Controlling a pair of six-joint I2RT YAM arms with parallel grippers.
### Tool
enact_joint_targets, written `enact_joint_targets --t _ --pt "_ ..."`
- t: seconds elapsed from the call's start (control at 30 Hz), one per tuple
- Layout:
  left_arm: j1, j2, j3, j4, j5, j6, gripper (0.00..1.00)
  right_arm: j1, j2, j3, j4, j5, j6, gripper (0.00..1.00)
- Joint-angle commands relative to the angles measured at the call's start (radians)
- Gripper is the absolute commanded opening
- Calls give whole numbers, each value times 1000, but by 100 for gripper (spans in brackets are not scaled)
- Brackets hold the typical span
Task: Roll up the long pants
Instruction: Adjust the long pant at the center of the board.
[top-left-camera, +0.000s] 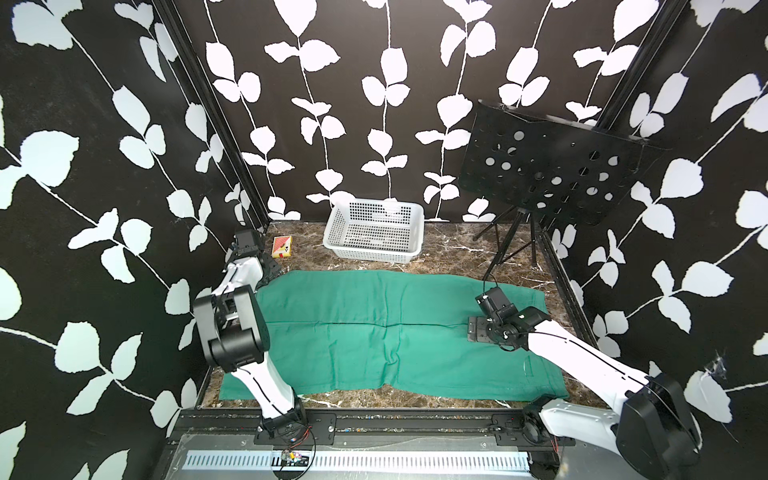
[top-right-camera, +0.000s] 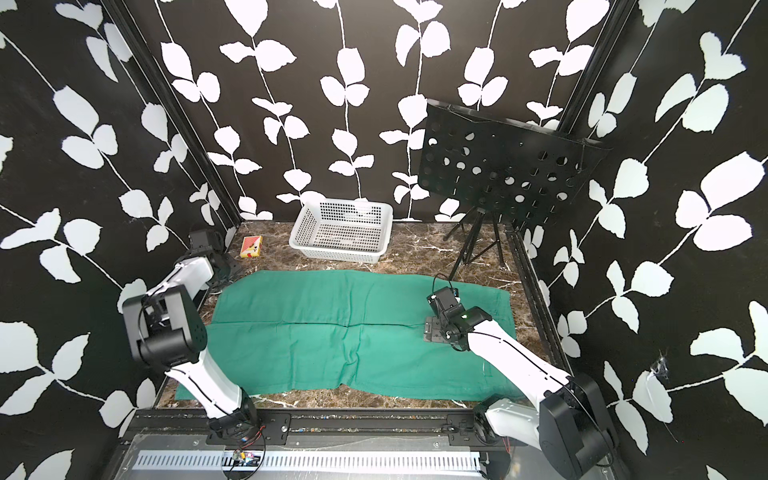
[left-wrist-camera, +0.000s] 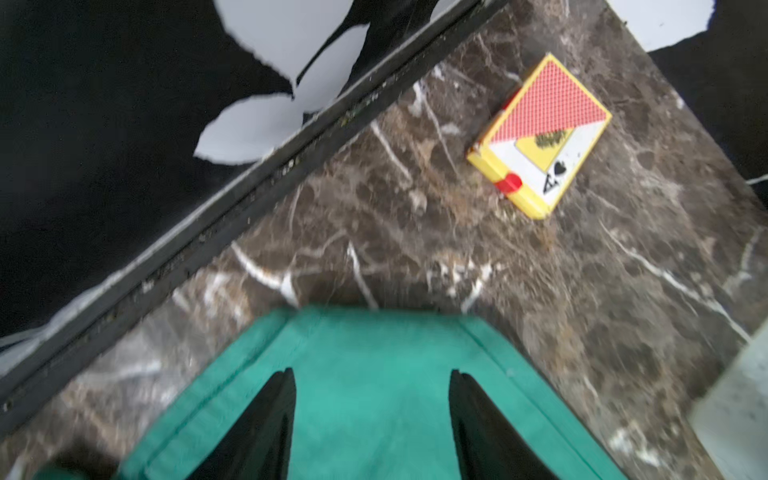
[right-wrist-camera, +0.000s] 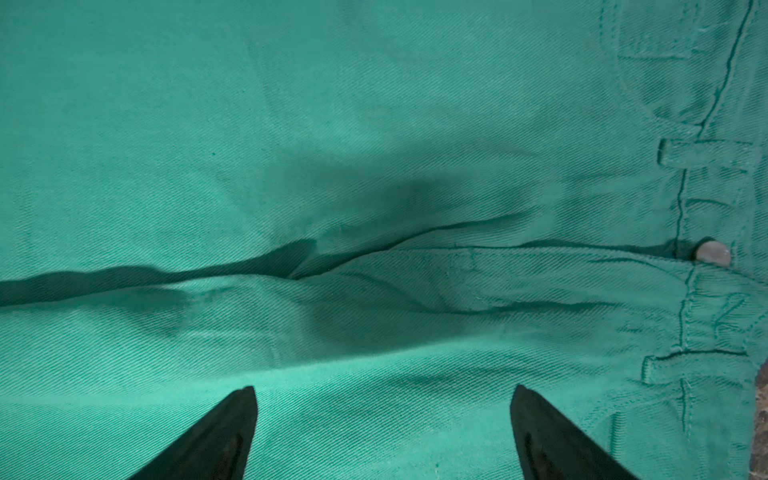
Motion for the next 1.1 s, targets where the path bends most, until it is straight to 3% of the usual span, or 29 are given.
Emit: enact_joint_targets --t 0.0,0.03,0.1,0.27,0.5,0.6,0.7,0.77,0.9,1.07 --pt "9 9 62 -62 -67 40 65 -3 22 41 6 6 12 97" --pt "21 27 73 -74 -70 31 73 -5 31 42 7 7 13 97" --pt "50 66 89 -87 -24 25 78 -5 46 48 10 7 14 97" --pt "84 127 79 -105 91 46 79 -5 71 55 23 10 13 97" --pt "86 154 7 -98 164 43 78 -3 68 91 1 41 -8 98" --pt "85 194 32 -119 163 62 59 -3 57 85 4 41 -8 98" --pt "86 201 40 -114 159 82 26 -5 43 72 5 43 -8 98" --pt "83 161 23 -78 137 85 9 -5 35 63 9 47 -11 98" --pt "59 -12 -59 66 6 132 0 -5 31 60 9 55 -21 98" --pt "-120 -166 -129 169 -152 432 0 -5 45 59 23 55 -25 99"
